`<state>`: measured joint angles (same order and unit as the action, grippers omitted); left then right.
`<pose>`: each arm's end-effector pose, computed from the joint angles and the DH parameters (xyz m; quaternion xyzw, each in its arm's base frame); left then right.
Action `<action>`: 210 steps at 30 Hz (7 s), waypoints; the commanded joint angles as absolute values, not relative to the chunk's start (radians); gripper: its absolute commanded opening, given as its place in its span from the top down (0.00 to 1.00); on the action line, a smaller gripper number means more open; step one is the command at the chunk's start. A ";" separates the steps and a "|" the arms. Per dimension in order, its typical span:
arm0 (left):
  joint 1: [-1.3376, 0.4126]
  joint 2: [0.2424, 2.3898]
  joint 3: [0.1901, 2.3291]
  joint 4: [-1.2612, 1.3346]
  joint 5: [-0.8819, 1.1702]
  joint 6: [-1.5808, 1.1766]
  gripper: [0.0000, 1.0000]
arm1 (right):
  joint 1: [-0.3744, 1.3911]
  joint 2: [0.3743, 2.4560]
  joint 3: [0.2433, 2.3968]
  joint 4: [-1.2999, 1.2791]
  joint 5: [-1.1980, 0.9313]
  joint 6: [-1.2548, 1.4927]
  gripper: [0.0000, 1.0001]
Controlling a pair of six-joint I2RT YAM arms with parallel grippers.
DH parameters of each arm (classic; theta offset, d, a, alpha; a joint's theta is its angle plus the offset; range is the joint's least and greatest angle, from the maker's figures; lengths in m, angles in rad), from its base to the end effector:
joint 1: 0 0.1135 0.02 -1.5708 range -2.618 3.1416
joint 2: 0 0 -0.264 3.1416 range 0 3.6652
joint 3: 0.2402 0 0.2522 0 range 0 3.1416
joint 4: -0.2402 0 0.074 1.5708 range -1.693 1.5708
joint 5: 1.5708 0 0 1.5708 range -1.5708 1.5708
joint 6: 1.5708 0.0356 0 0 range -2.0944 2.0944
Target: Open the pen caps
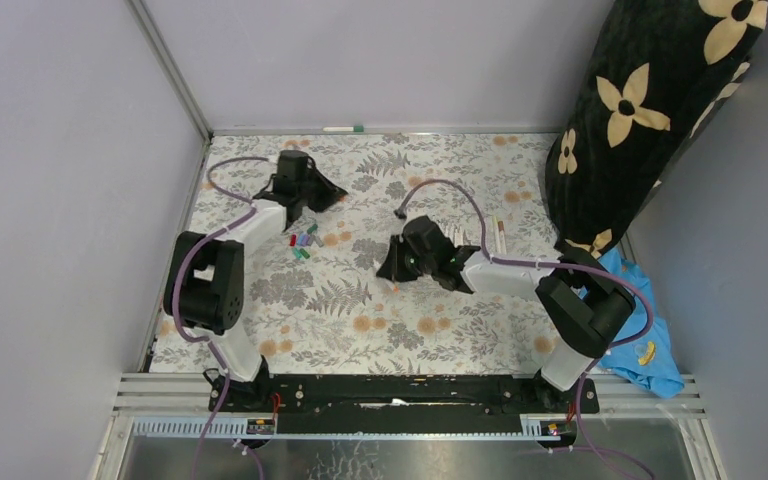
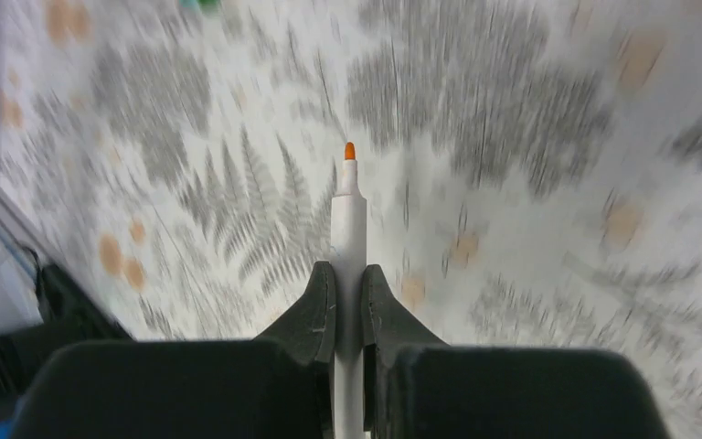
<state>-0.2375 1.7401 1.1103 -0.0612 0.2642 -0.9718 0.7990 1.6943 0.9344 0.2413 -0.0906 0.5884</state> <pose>0.3684 -0.0987 0.2089 -0.2696 0.8573 -0.3380 0.2795 0.2533 0.2649 0.1960 -0.1134 0.8567 0.3509 0.3607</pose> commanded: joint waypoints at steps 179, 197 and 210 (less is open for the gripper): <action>-0.346 1.508 1.033 -0.091 0.357 -0.903 0.30 | 0.820 1.688 1.376 -0.342 -0.086 0.379 1.00; -0.346 1.515 1.002 -0.054 0.402 -0.986 0.39 | 0.827 1.709 1.420 -0.316 -0.084 0.376 1.00; -0.345 1.528 0.985 -0.025 0.427 -1.021 0.66 | 0.827 1.707 1.417 -0.309 -0.079 0.370 1.00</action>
